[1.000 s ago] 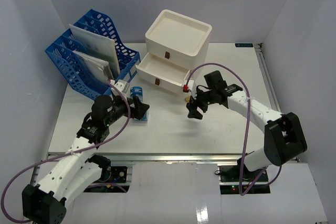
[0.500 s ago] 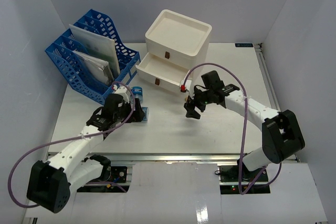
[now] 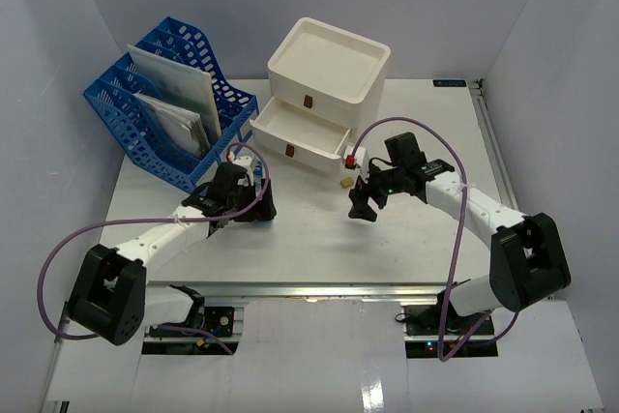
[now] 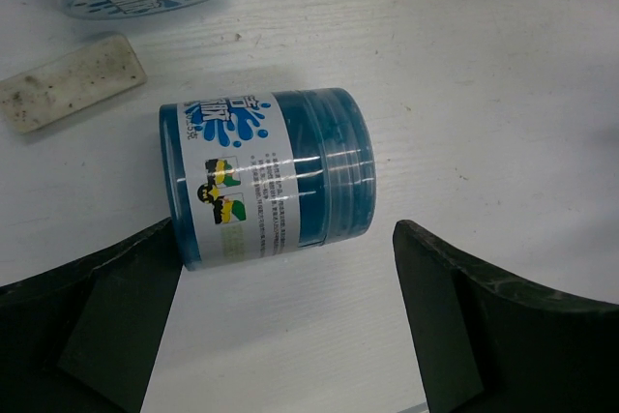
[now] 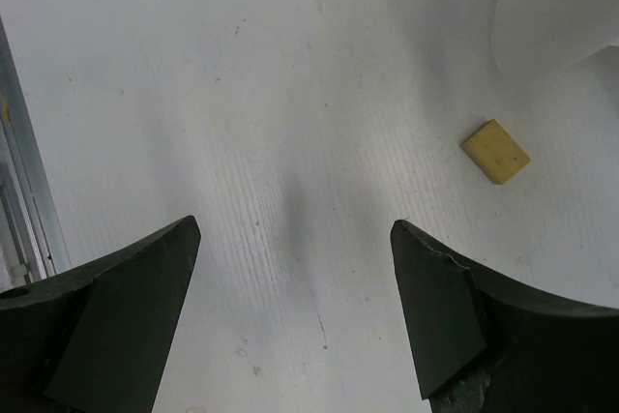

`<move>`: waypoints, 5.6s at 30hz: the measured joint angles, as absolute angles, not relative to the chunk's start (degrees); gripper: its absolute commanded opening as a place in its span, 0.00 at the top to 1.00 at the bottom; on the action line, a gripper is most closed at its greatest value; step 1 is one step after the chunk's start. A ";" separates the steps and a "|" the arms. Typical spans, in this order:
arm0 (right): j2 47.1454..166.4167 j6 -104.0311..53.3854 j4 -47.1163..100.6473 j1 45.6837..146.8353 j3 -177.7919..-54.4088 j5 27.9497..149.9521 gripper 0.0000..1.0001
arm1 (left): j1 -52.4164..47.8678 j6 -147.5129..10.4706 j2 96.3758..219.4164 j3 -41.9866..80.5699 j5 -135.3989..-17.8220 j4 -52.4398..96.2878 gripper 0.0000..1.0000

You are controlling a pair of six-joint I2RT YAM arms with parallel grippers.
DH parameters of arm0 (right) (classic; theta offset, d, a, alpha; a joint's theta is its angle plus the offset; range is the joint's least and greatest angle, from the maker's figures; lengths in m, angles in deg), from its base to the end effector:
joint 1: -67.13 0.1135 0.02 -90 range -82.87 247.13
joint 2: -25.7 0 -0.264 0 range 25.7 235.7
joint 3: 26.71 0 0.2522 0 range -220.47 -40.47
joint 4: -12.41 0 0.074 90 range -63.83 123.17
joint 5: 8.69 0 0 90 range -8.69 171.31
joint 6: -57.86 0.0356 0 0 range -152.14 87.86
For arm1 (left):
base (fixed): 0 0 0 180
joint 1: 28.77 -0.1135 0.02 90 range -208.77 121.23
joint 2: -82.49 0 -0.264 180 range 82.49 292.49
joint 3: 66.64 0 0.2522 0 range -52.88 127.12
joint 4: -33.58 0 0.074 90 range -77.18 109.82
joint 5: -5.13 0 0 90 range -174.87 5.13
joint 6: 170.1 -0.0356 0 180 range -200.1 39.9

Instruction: Organize the desk

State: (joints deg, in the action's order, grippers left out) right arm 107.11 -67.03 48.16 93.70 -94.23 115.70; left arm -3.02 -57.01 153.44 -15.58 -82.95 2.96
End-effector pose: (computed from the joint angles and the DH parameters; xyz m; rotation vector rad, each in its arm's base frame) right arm 0.2525 0.1487 0.2352 -1.4147 1.8626 0.6553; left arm 0.2163 -0.1056 0.1927 0.0730 2.4957 -0.4086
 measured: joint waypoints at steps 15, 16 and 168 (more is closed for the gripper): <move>105.64 -67.05 48.13 92.55 -93.80 117.76 0.14 | 2.11 -57.58 159.94 -11.98 -92.27 3.13 0.45; 105.52 -67.05 48.08 92.42 -93.67 117.85 0.14 | 2.38 -57.57 159.98 -11.92 -92.64 3.12 0.54; 101.95 -67.19 47.36 80.63 -91.23 124.93 0.13 | -6.86 -48.20 154.45 -2.23 -93.49 3.48 1.00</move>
